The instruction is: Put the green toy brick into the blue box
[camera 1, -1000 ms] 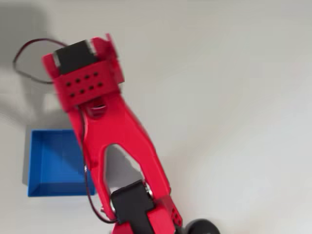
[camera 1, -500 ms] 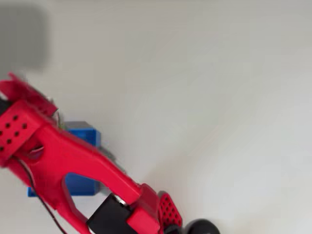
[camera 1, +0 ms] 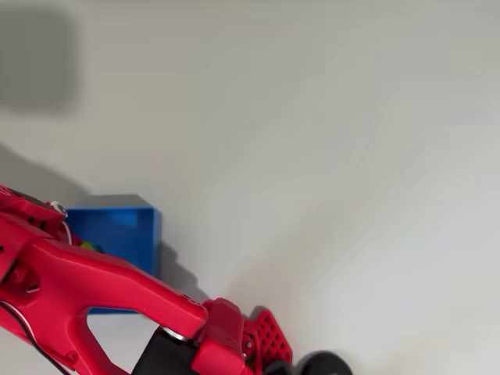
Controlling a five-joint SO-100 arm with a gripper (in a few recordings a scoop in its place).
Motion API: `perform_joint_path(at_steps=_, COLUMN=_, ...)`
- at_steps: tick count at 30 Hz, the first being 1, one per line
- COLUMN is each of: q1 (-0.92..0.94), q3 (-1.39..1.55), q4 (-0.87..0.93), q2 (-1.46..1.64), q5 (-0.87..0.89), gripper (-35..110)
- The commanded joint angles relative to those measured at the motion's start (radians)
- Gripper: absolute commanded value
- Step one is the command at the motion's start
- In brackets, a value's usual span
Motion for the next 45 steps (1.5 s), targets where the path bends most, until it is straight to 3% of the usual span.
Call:
perform_joint_path(at_steps=1, q1=-0.021, q3=-0.002, q4=0.023, q2=0.035, q5=0.003, gripper=0)
perform_joint_path(at_steps=27, q1=0.009, q3=0.146, q4=-0.176, q2=0.038, q5=-0.086, gripper=24)
perform_joint_path(at_steps=30, q1=0.061, q3=0.117, q4=-0.179, q2=0.044, q5=-0.126, gripper=21)
perform_joint_path(at_steps=36, q1=0.199, q3=-0.018, q4=-0.149, q2=0.051, q5=-0.186, gripper=0)
perform_joint_path(at_steps=45, q1=0.541, q3=-0.146, q4=-0.12, q2=0.153, q5=-0.265, gripper=0)
